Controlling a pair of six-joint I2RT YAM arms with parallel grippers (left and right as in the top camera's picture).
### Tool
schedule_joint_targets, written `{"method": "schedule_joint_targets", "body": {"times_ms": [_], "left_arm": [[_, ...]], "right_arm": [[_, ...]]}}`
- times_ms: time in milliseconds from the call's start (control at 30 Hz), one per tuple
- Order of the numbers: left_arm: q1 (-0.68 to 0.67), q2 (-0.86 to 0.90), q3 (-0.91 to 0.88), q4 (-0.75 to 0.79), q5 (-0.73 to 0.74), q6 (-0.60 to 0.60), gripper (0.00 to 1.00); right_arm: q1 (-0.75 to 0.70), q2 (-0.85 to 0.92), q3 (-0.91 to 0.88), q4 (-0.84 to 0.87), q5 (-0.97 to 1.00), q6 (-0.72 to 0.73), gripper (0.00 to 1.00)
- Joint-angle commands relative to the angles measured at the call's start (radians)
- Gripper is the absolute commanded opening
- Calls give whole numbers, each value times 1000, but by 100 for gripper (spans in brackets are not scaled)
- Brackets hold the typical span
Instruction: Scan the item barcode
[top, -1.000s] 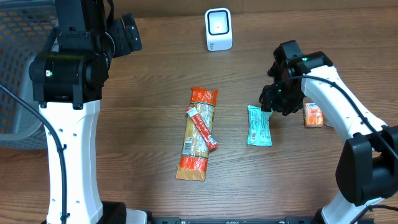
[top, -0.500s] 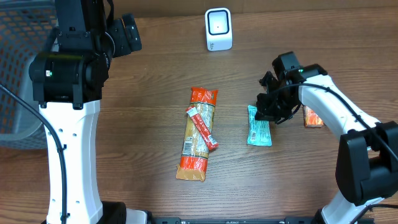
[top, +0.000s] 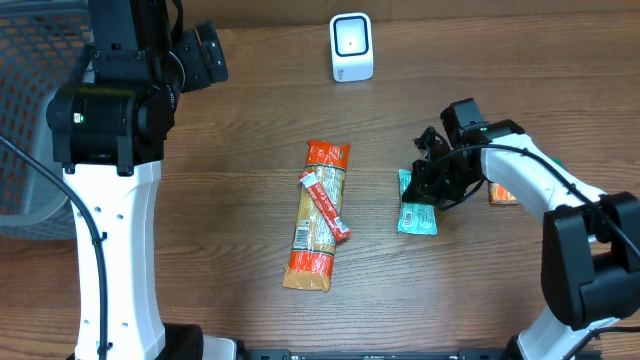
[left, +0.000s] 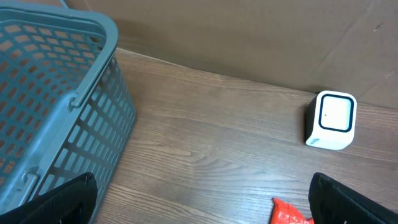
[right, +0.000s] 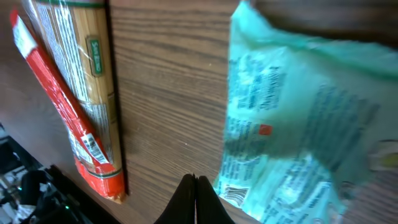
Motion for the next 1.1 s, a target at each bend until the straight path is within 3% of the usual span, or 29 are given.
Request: {"method": "schedule_joint_targets", "body": {"times_ms": [0, 267, 567, 1067], "left_arm": [[4, -3, 10, 0, -10, 18, 100], [4, -3, 10, 0, -10, 18, 100], [4, -3, 10, 0, -10, 18, 100], [4, -3, 10, 0, -10, 18, 100]], "right_arm": [[-51, -5, -3, -6, -5, -5, 3], [-54, -5, -42, -13, 9, -6, 4], [-54, -5, -140, 137, -115, -31, 4], [-45, -5, -146, 141, -114, -31, 4]]}}
